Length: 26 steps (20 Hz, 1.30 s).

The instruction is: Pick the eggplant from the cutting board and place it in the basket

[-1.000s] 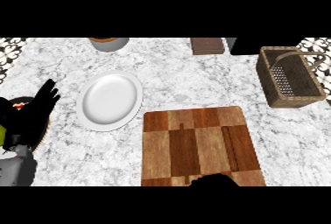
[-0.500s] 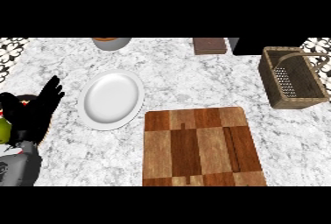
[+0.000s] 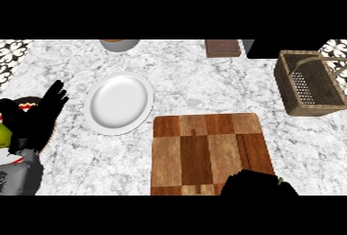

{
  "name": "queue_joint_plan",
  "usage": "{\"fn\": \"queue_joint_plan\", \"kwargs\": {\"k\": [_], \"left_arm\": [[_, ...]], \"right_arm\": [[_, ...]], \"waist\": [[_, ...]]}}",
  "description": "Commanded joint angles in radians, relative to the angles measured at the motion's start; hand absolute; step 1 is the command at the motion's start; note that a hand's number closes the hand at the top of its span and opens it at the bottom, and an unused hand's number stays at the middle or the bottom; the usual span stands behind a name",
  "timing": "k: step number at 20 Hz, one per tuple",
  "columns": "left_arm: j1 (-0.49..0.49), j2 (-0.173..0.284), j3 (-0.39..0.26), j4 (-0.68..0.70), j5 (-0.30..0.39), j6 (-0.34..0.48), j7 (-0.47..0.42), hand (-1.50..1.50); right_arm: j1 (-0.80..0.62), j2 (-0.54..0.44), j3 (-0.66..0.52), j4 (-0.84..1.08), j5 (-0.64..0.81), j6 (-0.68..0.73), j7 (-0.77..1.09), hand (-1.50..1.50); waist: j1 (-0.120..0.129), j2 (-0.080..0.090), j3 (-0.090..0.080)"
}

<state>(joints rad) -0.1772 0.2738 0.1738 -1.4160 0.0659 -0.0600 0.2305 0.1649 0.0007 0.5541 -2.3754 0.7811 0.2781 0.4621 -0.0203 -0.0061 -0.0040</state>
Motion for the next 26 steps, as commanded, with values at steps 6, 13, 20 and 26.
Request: {"fn": "queue_joint_plan", "kwargs": {"k": [6, 13, 20, 26], "left_arm": [[-0.008, 0.006, -0.004, -0.007, 0.004, -0.016, 0.007, 0.00], [0.000, -0.011, -0.001, 0.036, -0.008, -0.007, -0.047, 0.00], [-0.044, 0.025, 0.011, -0.016, 0.006, -0.015, 0.057, 0.00], [-0.020, -0.013, -0.008, -0.017, -0.008, -0.006, 0.026, 0.00]], "right_arm": [[-0.400, -0.001, -0.250, -0.174, -0.059, 0.083, 0.329, 1.50], [-0.823, -0.075, -0.601, 0.021, -0.142, 0.230, 0.465, 1.50], [-0.938, -0.283, -0.897, 0.288, -0.284, 0.258, 0.355, 1.50], [-0.881, -0.446, -1.015, 0.450, -0.372, 0.292, 0.148, 1.50]], "waist": [[0.022, 0.003, 0.001], [0.018, 0.004, 0.002], [0.020, 0.005, 0.004], [0.019, 0.006, 0.005]]}}
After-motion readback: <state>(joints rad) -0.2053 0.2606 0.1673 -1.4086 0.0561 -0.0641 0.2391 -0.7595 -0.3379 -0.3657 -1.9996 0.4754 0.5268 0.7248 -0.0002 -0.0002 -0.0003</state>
